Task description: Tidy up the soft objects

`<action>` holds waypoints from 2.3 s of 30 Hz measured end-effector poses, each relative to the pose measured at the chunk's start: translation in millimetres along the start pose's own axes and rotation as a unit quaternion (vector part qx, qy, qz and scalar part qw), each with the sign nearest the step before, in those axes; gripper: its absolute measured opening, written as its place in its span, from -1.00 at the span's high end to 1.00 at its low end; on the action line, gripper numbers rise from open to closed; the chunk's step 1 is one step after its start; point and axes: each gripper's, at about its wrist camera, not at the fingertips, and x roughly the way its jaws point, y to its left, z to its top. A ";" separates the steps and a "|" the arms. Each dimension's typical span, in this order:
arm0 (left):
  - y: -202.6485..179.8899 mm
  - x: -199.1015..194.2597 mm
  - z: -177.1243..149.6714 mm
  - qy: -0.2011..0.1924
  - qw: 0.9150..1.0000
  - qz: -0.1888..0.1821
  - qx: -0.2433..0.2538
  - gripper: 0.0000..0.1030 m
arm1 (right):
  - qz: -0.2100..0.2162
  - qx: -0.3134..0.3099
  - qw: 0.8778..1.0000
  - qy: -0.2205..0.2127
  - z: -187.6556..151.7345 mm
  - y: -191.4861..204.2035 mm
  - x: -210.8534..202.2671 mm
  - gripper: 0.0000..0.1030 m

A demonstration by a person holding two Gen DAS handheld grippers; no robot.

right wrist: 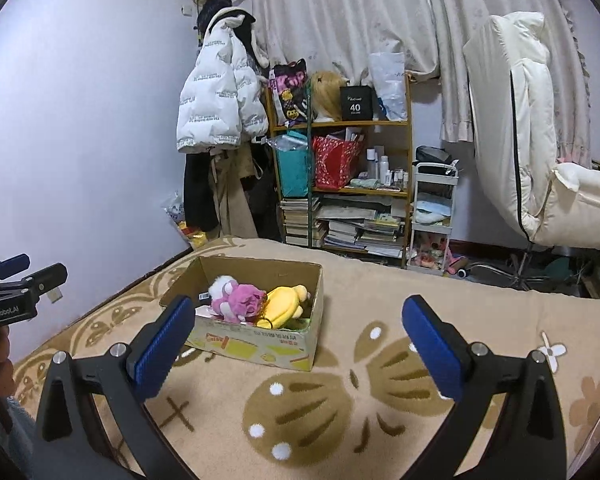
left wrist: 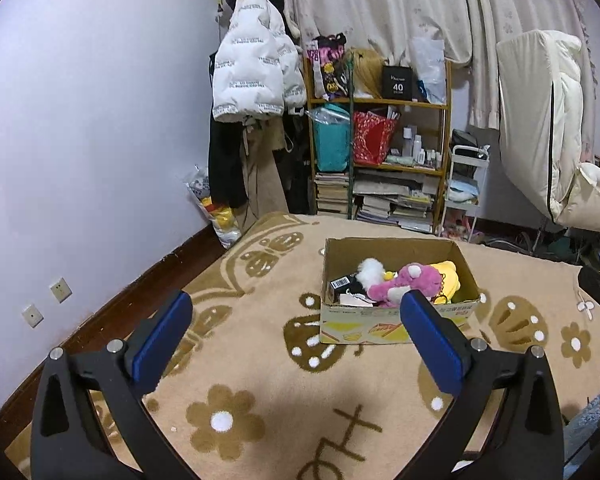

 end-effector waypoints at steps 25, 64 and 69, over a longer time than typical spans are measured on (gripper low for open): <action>-8.2 13.3 -13.8 -0.009 0.999 0.020 0.034 -0.99 | -0.010 -0.002 1.000 0.000 -22.7 -3.0 7.4 -1.00; -16.4 22.1 -19.9 -0.012 0.999 0.007 0.043 -0.99 | -0.009 0.002 1.000 0.008 -27.4 -2.7 16.2 -1.00; -13.9 26.1 -21.5 -0.010 0.999 0.006 0.044 -0.99 | -0.009 0.002 1.000 0.009 -27.0 -3.3 16.0 -1.00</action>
